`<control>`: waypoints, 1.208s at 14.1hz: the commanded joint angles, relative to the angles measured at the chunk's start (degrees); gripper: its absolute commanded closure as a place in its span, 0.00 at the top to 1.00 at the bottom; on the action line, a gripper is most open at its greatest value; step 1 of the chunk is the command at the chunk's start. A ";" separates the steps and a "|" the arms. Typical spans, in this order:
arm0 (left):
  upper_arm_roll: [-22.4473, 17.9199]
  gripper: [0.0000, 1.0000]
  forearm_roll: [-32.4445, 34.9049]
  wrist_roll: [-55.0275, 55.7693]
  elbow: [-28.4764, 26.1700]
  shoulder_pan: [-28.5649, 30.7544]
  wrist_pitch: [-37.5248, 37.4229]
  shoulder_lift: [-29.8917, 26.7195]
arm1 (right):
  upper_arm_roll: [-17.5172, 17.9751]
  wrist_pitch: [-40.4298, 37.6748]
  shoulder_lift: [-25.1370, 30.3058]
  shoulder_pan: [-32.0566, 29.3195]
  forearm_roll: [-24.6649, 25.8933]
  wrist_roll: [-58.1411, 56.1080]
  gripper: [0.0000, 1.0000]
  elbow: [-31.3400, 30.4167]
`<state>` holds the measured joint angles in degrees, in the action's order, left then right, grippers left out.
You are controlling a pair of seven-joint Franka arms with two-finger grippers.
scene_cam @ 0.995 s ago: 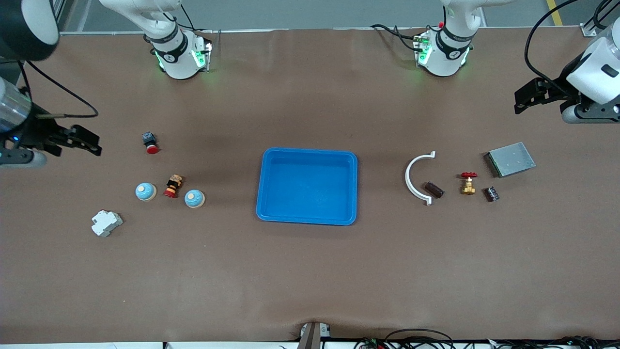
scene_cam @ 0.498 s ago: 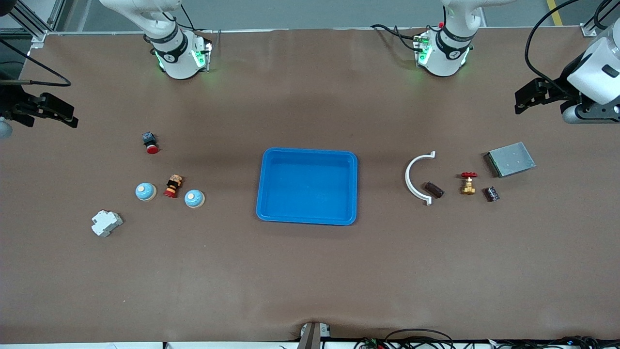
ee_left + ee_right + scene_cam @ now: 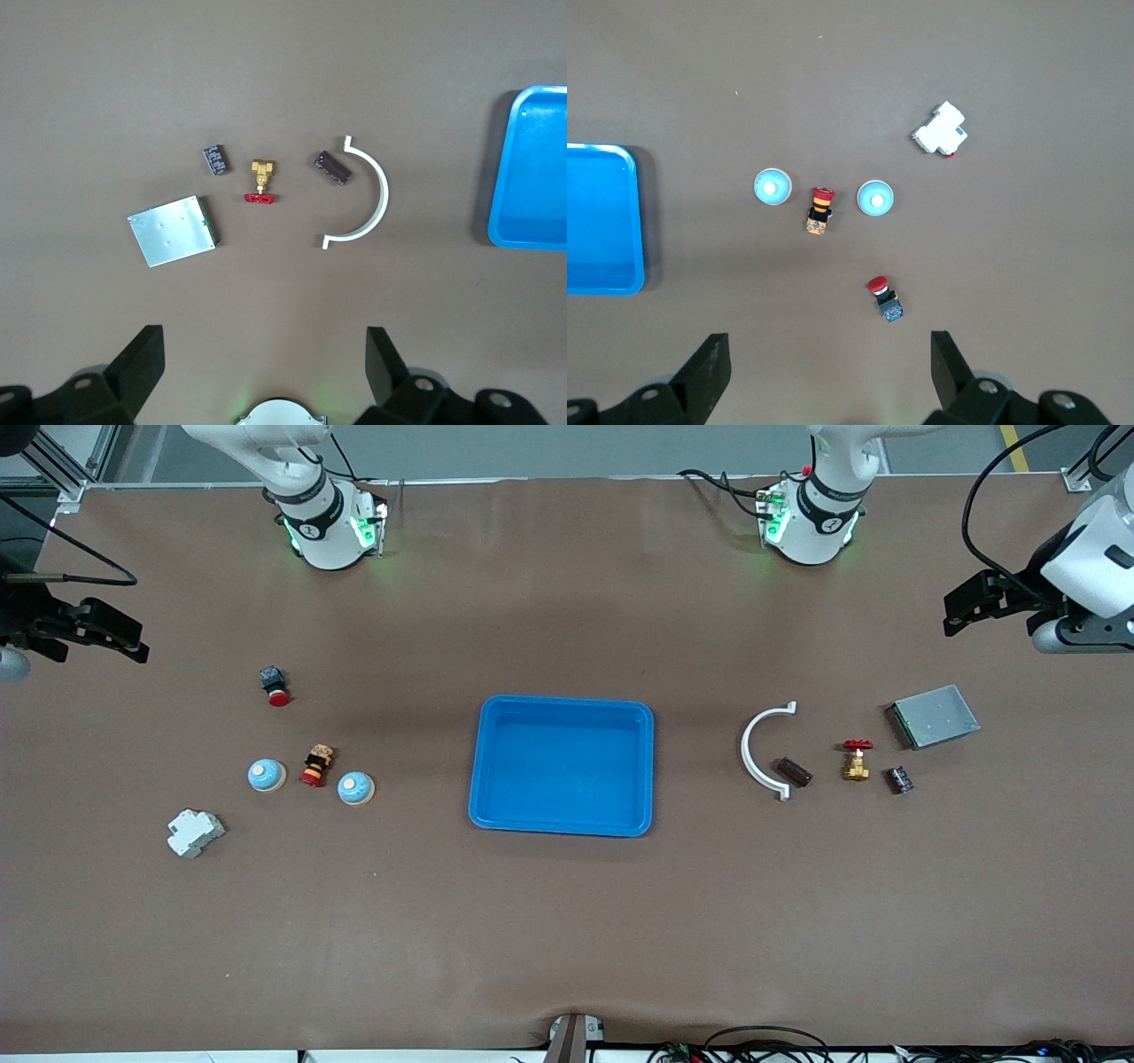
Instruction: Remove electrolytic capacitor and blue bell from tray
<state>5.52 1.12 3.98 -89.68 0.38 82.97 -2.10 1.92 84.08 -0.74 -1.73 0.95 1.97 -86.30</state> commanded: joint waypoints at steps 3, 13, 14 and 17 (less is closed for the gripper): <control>-5.52 1.00 1.52 -0.38 0.91 -5.31 -0.26 -0.44 | -0.51 -1.19 -0.76 -0.12 -0.33 1.54 1.00 1.92; -5.34 1.00 1.52 -0.29 1.09 -5.30 -0.53 -1.41 | -0.42 -1.37 -0.76 -0.03 -0.16 0.40 1.00 1.92; -5.43 1.00 1.52 -0.29 1.00 -5.22 -0.53 -1.67 | -0.42 -1.37 -0.76 -0.03 -0.15 0.40 1.00 1.92; -5.34 1.00 1.52 -0.38 -0.57 -5.13 -0.35 -2.99 | -0.42 -1.46 -0.76 -0.03 -0.15 0.49 1.00 1.92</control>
<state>0.54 1.16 3.98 -88.64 -4.22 82.87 -3.16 1.47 83.79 -0.74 -1.78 0.93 2.47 -86.09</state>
